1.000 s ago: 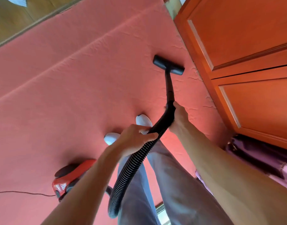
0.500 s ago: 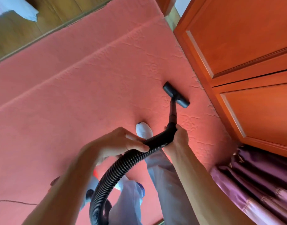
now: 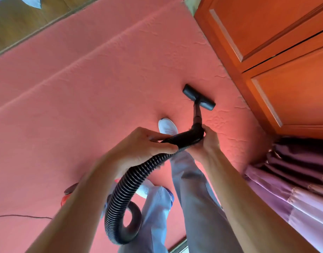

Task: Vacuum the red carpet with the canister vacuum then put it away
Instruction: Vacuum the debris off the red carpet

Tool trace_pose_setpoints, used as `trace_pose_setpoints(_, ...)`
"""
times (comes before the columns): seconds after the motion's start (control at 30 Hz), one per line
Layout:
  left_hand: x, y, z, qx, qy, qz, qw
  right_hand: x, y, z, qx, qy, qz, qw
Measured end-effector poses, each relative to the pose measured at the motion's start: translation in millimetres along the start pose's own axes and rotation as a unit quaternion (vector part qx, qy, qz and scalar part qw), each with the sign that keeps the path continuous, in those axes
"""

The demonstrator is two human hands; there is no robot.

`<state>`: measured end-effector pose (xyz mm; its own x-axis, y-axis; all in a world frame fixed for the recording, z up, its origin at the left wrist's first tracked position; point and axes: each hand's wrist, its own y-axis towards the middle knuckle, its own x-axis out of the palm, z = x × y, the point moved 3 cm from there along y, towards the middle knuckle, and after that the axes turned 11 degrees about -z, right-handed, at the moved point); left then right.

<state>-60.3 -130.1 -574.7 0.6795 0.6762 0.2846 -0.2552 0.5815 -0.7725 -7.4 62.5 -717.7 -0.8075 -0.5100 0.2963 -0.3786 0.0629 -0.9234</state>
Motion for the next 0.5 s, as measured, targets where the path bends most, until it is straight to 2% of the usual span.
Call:
trace_pose_setpoints(0.1, -18.1, -25.5, -3.6, -0.008, 0.027, -0.002, 1.000, -9.8, -24.9, 34.2, 0.024, 0.087, -0.044, 0.995)
trace_pose_setpoints(0.27, -11.9, -11.0, 0.7, 0.031, 0.079, 0.026, 0.996, -6.7, -11.7, 31.6, -0.030, 0.203, -0.068, 0.976)
trace_pose_setpoints(0.4, 13.1, 33.2, -0.2, 0.062, 0.110, 0.085, 0.988, -5.8, 22.6, -18.7, -0.080, 0.128, -0.039, 0.988)
trace_pose_setpoints(0.5, 35.8, 61.5, 5.0, 0.062, 0.084, 0.094, 0.990, -11.8, 46.6, -50.4, -0.085, 0.082, -0.033, 0.992)
